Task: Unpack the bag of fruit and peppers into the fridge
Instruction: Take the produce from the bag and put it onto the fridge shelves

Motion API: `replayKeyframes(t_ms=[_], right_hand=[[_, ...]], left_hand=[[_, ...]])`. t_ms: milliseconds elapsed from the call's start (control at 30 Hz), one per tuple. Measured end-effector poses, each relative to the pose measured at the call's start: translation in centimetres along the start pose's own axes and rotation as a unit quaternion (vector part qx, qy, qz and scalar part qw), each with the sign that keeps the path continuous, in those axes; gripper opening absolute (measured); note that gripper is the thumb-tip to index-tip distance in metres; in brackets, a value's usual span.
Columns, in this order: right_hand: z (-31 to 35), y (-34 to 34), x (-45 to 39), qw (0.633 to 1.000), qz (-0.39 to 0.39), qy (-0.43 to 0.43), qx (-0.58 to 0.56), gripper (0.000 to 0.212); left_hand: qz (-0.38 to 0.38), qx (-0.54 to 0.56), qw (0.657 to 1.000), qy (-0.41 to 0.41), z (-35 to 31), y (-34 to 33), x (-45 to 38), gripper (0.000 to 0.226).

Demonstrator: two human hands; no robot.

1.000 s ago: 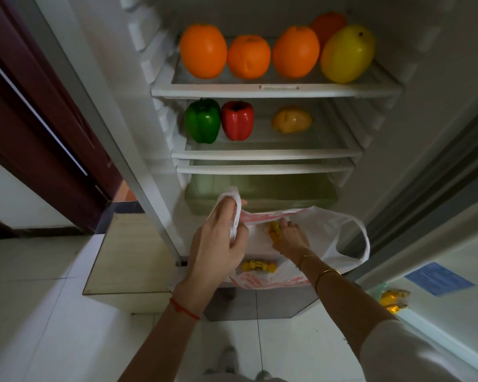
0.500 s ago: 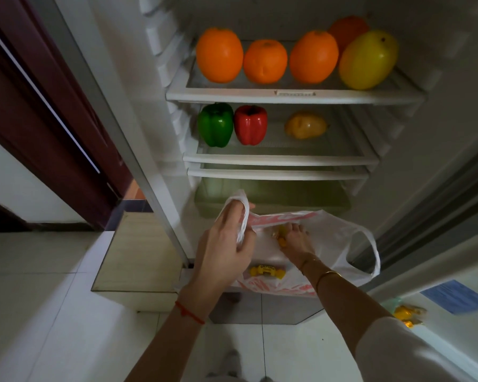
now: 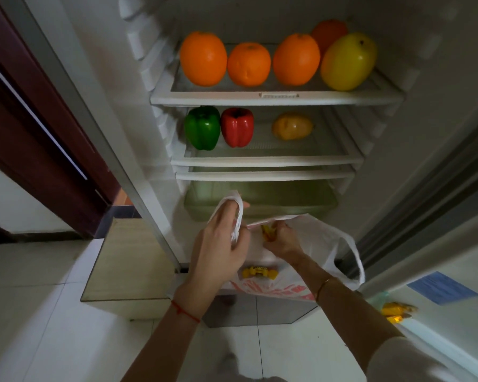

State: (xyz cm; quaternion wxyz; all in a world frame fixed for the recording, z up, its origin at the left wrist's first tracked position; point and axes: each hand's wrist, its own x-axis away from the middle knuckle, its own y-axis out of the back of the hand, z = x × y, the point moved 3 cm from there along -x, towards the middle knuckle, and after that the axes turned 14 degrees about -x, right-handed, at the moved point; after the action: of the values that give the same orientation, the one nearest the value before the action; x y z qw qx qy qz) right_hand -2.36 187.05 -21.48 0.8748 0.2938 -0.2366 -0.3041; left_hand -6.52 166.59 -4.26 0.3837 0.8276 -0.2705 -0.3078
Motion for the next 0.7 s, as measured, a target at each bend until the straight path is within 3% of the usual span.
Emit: replayKeyframes(t_ms=[100, 200, 333, 567, 700], right_hand=[[0.7, 0.5, 1.9, 0.992, 0.027, -0.048, -0.112, 0.038], [1.5, 1.9, 4.6, 0.975, 0.057, -0.08, -0.198, 0.011], [2.9, 5.1, 9.2, 0.943, 0.066, -0.06, -0.322, 0.015], [2.6, 11.1, 15.9, 0.915, -0.022, -0.033, -0.401, 0.015], [0.6, 14.2, 19.3, 0.906, -0.094, -0.043, -0.41, 0.011]], left_hand=[[0.001, -0.005, 1.0, -0.014, -0.6, -0.4, -0.1, 0.047], [0.001, -0.014, 1.0, -0.022, -1.1, -0.9, 0.0, 0.051], [-0.02, -0.043, 0.998, -0.044, -2.2, -1.3, 0.2, 0.036], [-0.052, -0.06, 0.995, -0.066, -4.9, -1.9, 0.7, 0.038], [-0.053, -0.085, 0.991, -0.086, -6.5, -2.7, 1.0, 0.024]])
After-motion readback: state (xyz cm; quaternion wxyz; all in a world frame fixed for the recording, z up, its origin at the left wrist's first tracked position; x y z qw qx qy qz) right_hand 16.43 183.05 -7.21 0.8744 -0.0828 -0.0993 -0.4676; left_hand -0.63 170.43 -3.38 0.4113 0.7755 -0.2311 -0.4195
